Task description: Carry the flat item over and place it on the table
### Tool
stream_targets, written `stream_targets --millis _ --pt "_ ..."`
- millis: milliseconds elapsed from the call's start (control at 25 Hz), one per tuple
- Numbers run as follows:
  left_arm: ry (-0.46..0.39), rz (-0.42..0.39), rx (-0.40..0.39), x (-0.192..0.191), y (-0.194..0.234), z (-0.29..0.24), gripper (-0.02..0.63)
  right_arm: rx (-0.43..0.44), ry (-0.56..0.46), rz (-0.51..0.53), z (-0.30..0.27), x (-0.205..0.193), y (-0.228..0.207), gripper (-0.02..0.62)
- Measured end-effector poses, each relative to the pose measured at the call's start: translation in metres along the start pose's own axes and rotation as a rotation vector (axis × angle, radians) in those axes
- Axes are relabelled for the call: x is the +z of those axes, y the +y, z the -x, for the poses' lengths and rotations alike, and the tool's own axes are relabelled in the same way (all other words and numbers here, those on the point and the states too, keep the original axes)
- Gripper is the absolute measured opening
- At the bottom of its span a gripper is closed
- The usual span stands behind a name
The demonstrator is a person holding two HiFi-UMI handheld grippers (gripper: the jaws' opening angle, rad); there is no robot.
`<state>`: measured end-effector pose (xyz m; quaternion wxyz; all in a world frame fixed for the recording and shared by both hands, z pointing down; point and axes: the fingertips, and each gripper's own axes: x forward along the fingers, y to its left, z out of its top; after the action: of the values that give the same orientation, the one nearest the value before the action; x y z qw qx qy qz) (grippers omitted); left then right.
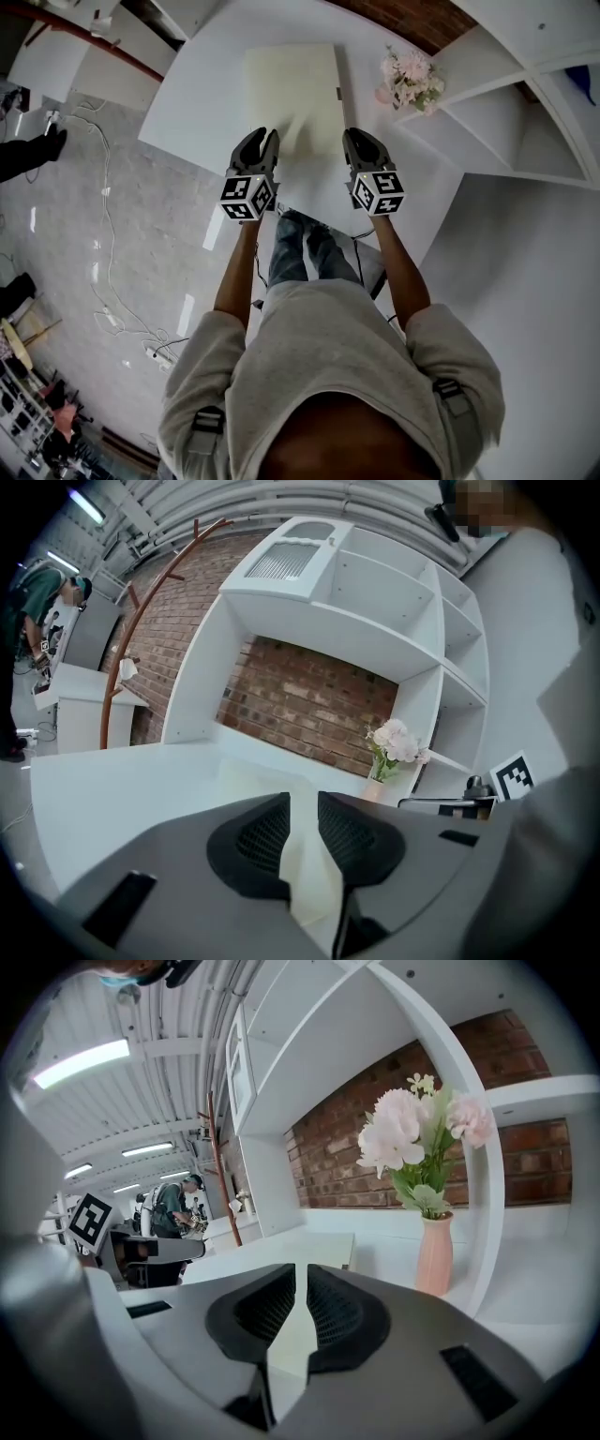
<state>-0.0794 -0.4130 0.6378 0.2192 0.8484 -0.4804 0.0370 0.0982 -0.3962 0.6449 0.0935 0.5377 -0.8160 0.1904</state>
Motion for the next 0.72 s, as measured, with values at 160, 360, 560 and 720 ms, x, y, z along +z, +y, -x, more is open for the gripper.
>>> stream_targets --millis 160,360,560,720 --pt "-0.006 -0.019 0.006 0.009 -0.009 0.008 0.049 0.042 -0.028 0.013 0.009 0.013 0.008 0.041" --pt "-0.013 -0.027 -0.023 0.019 -0.025 0.018 0.018 0.06 -0.055 0.034 0.02 0.029 0.012 0.03" --pt "-0.035 -0.035 -0.03 0.034 -0.036 0.033 0.017 0.08 -0.092 0.099 0.033 0.054 0.025 0.028" --pt "-0.056 -0.059 -0.029 0.052 -0.037 0.034 0.017 0.096 -0.126 0.112 0.032 0.079 0.034 0.028"
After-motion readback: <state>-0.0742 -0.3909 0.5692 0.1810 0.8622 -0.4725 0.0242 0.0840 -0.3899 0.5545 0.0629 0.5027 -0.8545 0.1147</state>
